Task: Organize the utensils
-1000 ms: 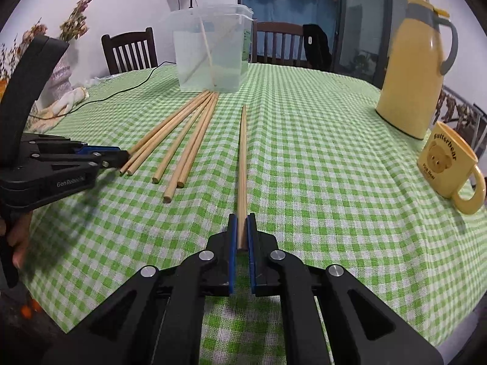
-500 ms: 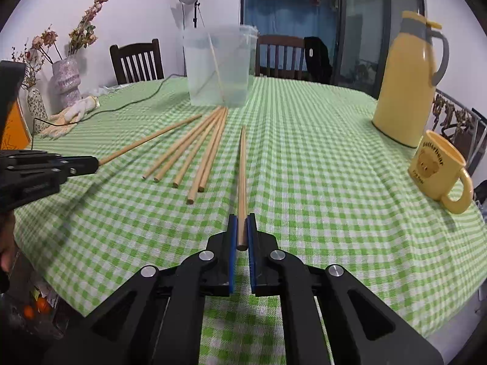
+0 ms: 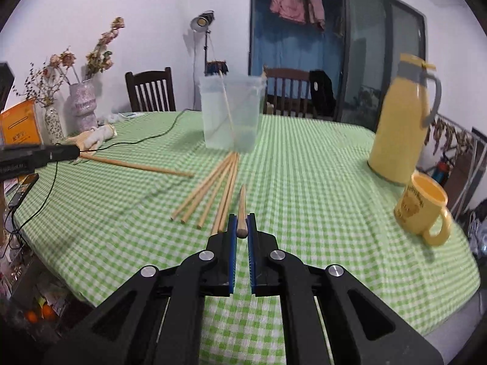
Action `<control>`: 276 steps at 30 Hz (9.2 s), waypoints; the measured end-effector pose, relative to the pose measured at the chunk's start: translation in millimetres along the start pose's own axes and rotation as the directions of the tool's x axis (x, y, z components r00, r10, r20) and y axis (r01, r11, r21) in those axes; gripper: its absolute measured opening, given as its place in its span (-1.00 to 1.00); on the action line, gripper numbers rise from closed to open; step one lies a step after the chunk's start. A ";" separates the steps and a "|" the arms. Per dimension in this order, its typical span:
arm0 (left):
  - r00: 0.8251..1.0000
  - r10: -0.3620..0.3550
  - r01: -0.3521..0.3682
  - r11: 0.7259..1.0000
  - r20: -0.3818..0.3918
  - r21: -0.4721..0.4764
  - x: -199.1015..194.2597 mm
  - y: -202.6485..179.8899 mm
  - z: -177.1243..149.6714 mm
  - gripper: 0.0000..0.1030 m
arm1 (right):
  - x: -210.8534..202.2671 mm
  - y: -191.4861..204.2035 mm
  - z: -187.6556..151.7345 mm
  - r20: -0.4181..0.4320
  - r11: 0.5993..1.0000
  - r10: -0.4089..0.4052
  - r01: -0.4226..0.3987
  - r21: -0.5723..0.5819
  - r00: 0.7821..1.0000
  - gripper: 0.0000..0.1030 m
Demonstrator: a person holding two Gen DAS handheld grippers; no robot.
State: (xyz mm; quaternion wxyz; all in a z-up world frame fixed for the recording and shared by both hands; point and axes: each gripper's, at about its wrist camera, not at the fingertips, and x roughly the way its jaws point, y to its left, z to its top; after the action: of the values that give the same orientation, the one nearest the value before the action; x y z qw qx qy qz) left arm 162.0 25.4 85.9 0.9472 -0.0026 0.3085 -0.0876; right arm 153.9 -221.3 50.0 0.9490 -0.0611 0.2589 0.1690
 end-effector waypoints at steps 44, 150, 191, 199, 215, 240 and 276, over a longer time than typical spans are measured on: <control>0.990 -0.110 0.111 0.994 0.084 -0.003 46.3 70.7 193.9 -0.98 | 51.8 -63.2 178.3 -0.096 0.988 0.144 -0.148 -0.044 0.985 -0.87; 0.946 0.145 -0.143 0.989 0.291 -0.028 -9.2 35.4 18.9 0.86 | 40.0 6.4 92.0 0.080 0.995 -0.076 0.081 -0.064 0.994 0.69; 0.969 0.214 -0.209 0.977 0.125 -0.050 41.1 19.4 -67.5 0.86 | 53.9 16.0 -23.7 -0.109 0.996 -0.090 0.092 0.012 0.990 0.85; 0.977 0.212 -0.209 0.975 0.027 -0.069 74.6 37.4 -44.2 0.86 | 86.7 11.8 -5.6 -0.185 0.999 -0.045 0.048 0.012 0.982 0.19; 0.991 0.059 -0.056 0.998 -0.119 0.031 140.2 5.5 -24.0 0.66 | 132.3 4.5 -1.6 -0.309 0.997 0.063 -0.045 0.066 0.949 -0.58; 0.959 0.067 -0.046 0.996 -0.275 0.082 185.9 -45.9 -28.7 -0.49 | 123.8 -9.7 -11.7 -0.300 0.999 0.027 -0.021 0.025 0.954 -0.87; 0.985 -0.119 0.110 0.991 -0.123 -0.073 66.5 23.8 -54.3 -1.00 | 33.1 1.3 24.8 -0.103 0.995 -0.095 0.097 0.013 0.990 -0.87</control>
State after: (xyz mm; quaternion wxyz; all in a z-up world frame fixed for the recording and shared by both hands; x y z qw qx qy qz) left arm 186.9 40.4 1.6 0.9184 -0.0461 0.3704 -0.1316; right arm 191.8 -205.5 54.3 0.9421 -0.0737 0.3054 0.1177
